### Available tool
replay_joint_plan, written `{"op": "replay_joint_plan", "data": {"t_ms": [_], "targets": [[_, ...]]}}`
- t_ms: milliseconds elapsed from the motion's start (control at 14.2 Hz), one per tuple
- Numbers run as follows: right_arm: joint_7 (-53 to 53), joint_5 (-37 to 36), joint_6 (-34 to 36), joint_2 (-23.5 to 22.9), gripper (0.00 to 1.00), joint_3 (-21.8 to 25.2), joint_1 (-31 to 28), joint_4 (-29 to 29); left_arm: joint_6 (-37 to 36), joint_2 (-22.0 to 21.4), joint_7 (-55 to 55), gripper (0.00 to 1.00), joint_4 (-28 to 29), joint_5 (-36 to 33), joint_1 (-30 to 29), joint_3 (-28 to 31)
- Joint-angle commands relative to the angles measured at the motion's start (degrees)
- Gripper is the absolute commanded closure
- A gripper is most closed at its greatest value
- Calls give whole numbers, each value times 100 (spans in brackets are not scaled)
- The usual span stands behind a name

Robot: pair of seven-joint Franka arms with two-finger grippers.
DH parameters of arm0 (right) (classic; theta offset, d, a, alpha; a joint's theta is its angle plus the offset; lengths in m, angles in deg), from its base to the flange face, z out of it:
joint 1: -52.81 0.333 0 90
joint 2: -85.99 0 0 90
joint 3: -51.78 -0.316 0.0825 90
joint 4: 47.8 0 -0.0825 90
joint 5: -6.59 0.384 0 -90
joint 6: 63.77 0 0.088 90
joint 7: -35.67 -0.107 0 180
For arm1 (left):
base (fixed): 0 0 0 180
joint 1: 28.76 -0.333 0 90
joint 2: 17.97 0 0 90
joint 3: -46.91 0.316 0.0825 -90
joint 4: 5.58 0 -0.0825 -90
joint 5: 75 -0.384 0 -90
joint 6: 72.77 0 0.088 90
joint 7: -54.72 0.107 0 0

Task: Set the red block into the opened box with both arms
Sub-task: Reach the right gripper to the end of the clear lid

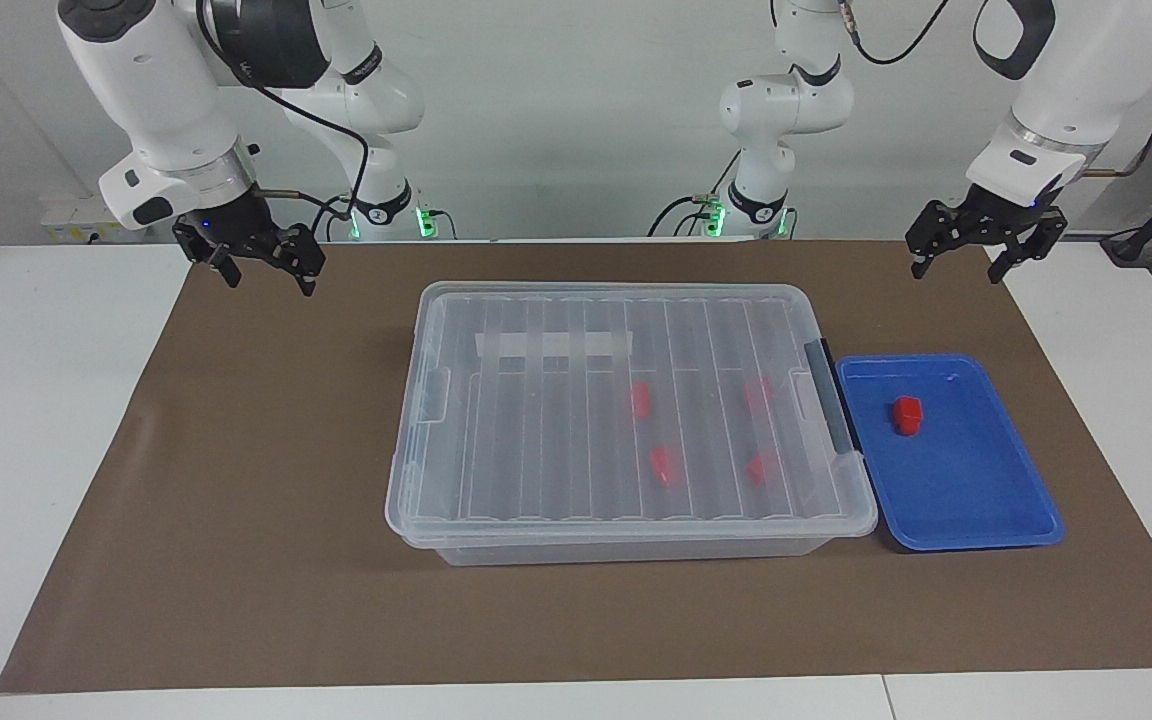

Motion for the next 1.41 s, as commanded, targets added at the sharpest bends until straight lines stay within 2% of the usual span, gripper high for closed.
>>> {"op": "replay_joint_plan", "data": {"t_ms": [0, 282, 564, 775, 987, 1128, 1339], "targets": [[165, 59, -150, 163, 0, -42, -80, 224, -55, -101, 34, 0, 85, -86, -46, -21], [174, 59, -237, 163, 0, -42, -80, 233, -55, -101, 34, 0, 77, -86, -46, -21], [25, 59, -1009, 75, 0, -94, 17, 557, -55, -101, 34, 0, 77, -86, -46, -21], [-229, 59, -1844, -144, 0, -103, 332, 830, -55, -101, 34, 0, 85, -86, -46, -21], [-450, 59, -2223, -399, 0, -103, 797, 962, -55, -101, 34, 0, 85, -86, -46, -21], [-607, 59, -2661, -356, 1, -103, 983, 1356, -55, -101, 34, 0, 85, -86, -46, -21], [-634, 59, -2751, -303, 1, -103, 1097, 1621, -55, -101, 34, 0, 85, -86, -54, -21]]}}
